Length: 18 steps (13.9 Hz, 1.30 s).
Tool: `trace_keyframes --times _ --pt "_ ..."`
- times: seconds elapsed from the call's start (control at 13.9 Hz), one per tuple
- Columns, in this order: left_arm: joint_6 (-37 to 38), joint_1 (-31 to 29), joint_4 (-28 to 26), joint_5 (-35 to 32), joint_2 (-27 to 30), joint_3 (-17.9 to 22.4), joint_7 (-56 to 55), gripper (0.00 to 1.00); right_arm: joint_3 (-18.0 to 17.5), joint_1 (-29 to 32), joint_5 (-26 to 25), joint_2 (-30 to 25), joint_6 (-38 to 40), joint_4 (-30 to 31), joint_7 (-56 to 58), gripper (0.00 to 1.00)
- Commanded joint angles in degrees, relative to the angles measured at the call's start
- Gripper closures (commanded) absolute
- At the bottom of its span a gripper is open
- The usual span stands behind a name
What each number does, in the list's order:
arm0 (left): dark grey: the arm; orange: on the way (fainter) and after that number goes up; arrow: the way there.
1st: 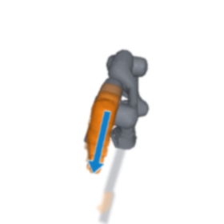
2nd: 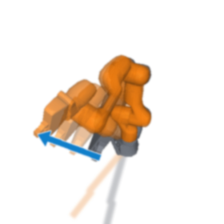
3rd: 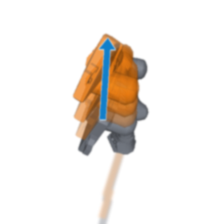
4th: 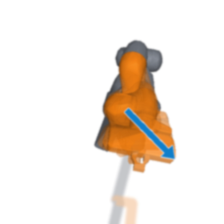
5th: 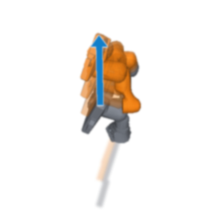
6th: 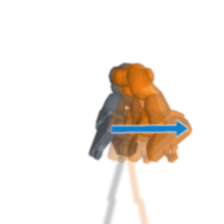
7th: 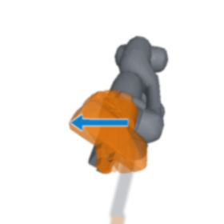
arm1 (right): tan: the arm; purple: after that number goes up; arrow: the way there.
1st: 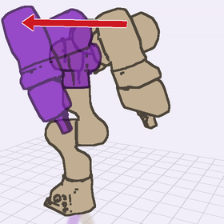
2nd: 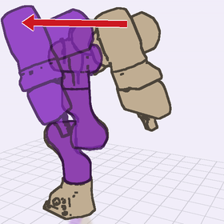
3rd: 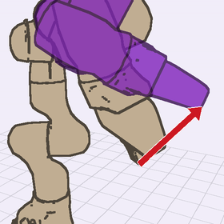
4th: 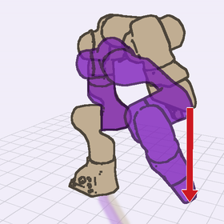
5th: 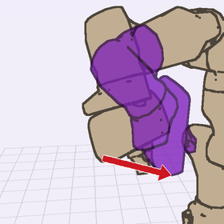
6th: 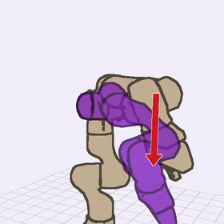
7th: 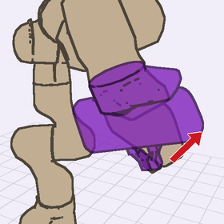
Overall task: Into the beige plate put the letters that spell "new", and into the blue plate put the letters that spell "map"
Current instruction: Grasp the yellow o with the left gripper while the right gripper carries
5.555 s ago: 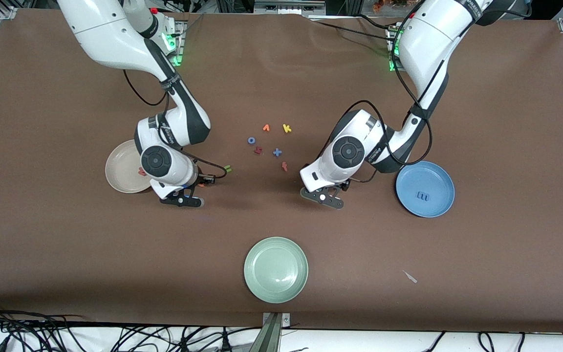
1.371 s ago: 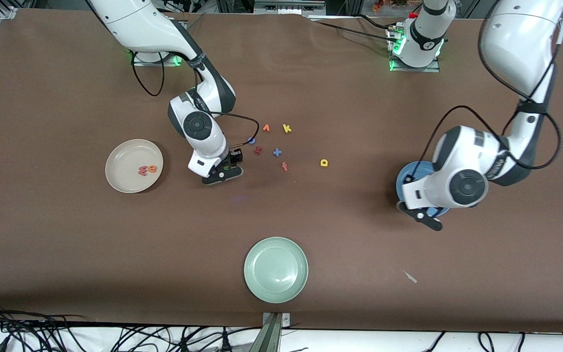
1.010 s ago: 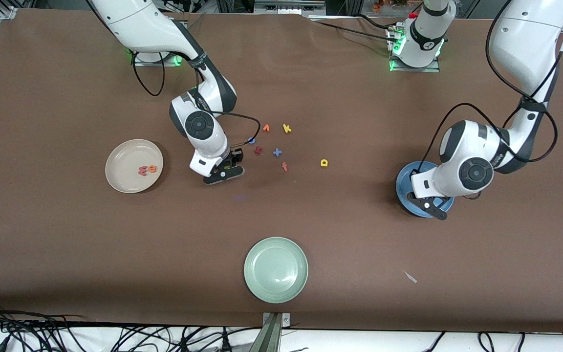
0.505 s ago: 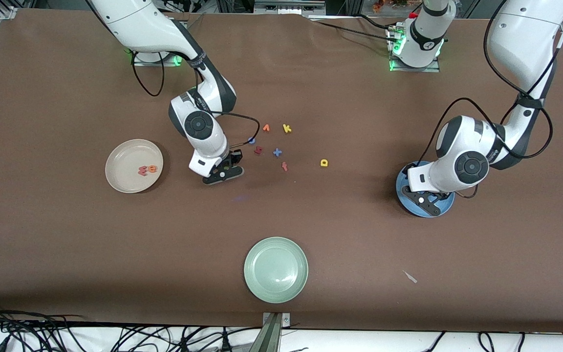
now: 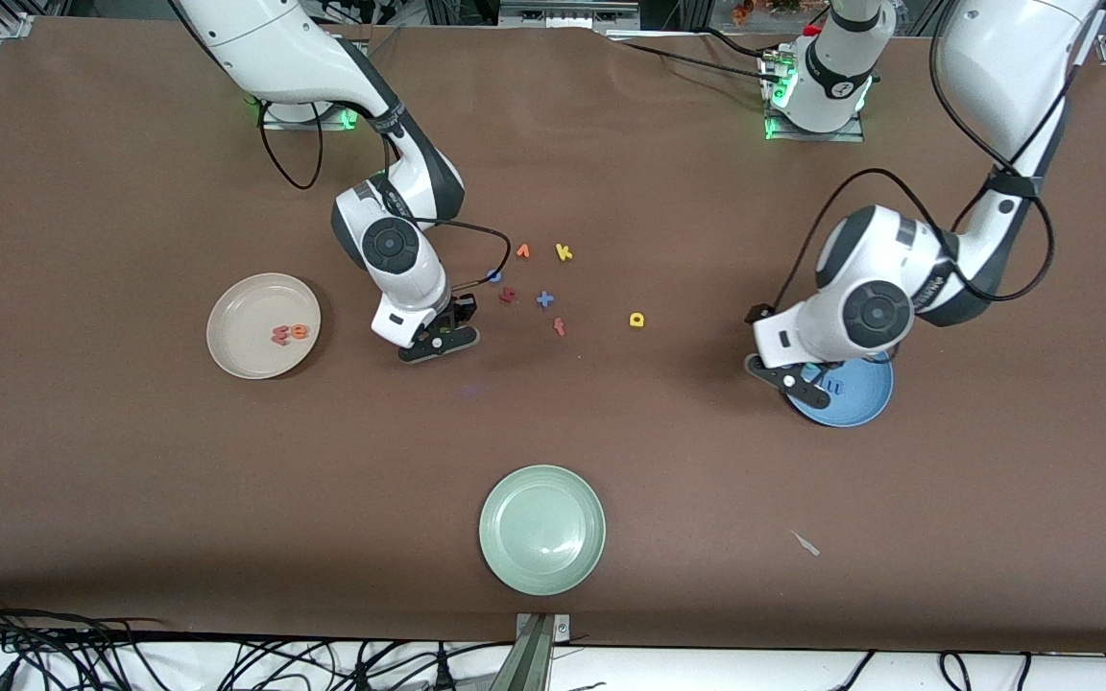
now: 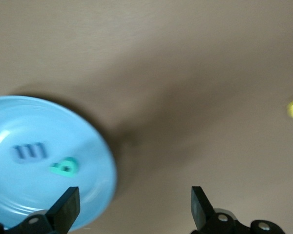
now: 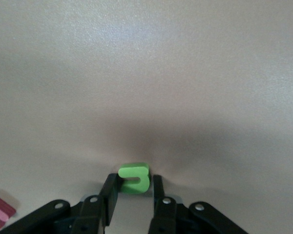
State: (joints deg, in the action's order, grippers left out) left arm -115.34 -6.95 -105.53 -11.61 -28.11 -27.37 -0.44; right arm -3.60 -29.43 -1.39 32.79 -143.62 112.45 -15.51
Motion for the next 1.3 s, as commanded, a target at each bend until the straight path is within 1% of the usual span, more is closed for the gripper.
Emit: trace_keyframes --times 0.0,0.14,0.36,0.43,0.5,0.58,0.72,0.79,0.87,1.01,1.23 --pt "0.6 0.6 -0.6 1.1 -0.4 -4.2 -11.5 0.00 -0.1 -0.2 -0.5 1.1 -1.3 -0.9 0.1 0.64" --pt "-1.1 3.9 -0.6 1.1 -2.5 -5.1 -21.2 0.00 -0.1 -0.2 -0.5 1.2 -1.7 -0.9 0.1 0.65" --pt "-10.8 8.3 -0.5 1.2 -7.4 -5.1 -30.7 0.01 -0.1 -0.2 -0.5 1.7 -2.8 -0.9 0.1 0.65" --pt "-14.5 9.2 -0.6 0.6 -9.1 -5.1 -32.6 0.03 -0.1 -0.2 -0.5 2.0 -3.4 -0.8 0.2 0.68" --pt "-16.6 10.5 -0.7 0.4 -10.3 -4.7 -33.8 0.04 -0.1 -0.2 -0.5 2.1 -3.8 -0.8 0.2 0.70" --pt "-17.2 11.3 -0.7 0.4 -10.7 -4.6 -34.7 0.08 -0.1 -0.2 -0.5 2.1 -3.8 -0.8 0.2 0.70" --pt "-17.3 11.9 -1.2 -0.4 -10.8 -4.4 -35.8 0.16 -0.1 -0.2 -0.5 2.1 -3.8 -0.8 0.2 0.77" --pt "-17.3 11.8 -1.3 -1.7 -10.9 -4.4 -35.9 0.23 -0.1 -0.2 -0.5 2.1 -3.7 -0.8 0.3 0.80" --pt "-17.3 11.8 -1.3 -2.5 -11.2 -4.3 -35.9 0.30 -0.1 -0.2 -0.5 1.9 -3.6 -1.0 0.7 0.81" --pt "-17.4 11.4 -1.2 -3.5 -12.0 -4.2 -35.9 0.39 0.3 0.4 -0.5 0.0 -0.9 -1.4 3.3 0.83" --pt "-17.5 11.3 -0.8 -3.5 -12.1 -4.0 -35.9 0.41 3.7 0.7 -0.4 -4.8 5.7 0.3 10.1 0.83"
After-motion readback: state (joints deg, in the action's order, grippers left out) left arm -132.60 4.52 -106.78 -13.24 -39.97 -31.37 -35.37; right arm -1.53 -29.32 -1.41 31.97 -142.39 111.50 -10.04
